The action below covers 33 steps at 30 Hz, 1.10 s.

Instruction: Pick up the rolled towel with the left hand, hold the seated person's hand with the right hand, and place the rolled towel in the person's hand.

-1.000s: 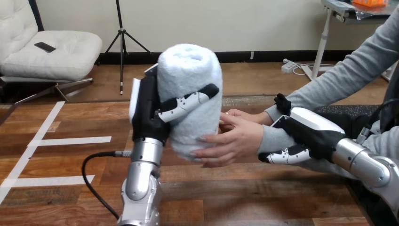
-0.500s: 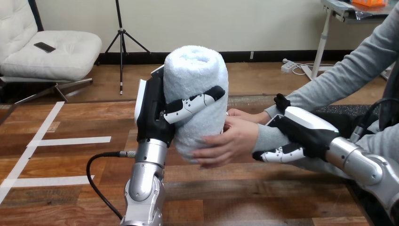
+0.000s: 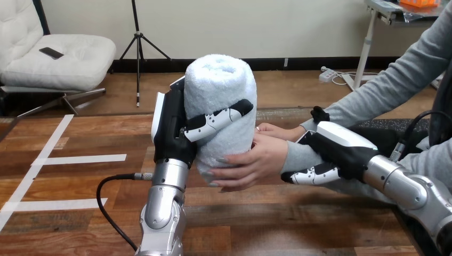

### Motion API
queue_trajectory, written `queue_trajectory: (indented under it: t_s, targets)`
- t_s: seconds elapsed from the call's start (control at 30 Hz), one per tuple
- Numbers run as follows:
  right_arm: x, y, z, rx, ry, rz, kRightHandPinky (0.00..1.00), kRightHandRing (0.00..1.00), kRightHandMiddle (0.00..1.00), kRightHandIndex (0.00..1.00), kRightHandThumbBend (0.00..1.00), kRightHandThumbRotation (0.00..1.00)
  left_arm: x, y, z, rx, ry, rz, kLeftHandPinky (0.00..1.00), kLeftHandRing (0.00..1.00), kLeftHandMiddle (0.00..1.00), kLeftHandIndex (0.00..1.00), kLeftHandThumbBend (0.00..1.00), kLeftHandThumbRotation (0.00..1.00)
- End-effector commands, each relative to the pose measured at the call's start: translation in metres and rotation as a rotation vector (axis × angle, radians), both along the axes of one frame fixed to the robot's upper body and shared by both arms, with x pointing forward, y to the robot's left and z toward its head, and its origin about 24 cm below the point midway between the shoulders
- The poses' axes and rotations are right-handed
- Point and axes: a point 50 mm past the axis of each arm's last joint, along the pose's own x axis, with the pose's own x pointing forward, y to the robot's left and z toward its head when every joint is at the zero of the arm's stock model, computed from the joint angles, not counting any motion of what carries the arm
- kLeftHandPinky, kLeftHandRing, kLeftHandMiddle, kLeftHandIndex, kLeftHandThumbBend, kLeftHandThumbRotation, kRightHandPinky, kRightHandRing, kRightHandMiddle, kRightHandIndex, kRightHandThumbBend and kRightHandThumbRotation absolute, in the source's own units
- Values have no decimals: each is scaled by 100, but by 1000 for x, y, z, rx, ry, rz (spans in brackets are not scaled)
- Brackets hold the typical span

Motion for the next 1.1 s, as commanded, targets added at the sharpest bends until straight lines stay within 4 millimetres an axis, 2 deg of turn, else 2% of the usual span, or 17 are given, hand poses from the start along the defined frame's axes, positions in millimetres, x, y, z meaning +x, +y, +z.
queue_trajectory:
  t_s: [0.0, 1.07]
  targets:
    - [24, 26, 42, 78, -149, 63, 17, 21, 27, 28, 49, 41, 10, -13, 24, -3, -94, -41, 32, 35, 40, 41, 58, 0]
    - [26, 33, 46, 84, -162, 82, 19, 23, 29, 30, 50, 42, 10, -15, 24, -3, -87, -54, 32, 36, 41, 41, 58, 0]
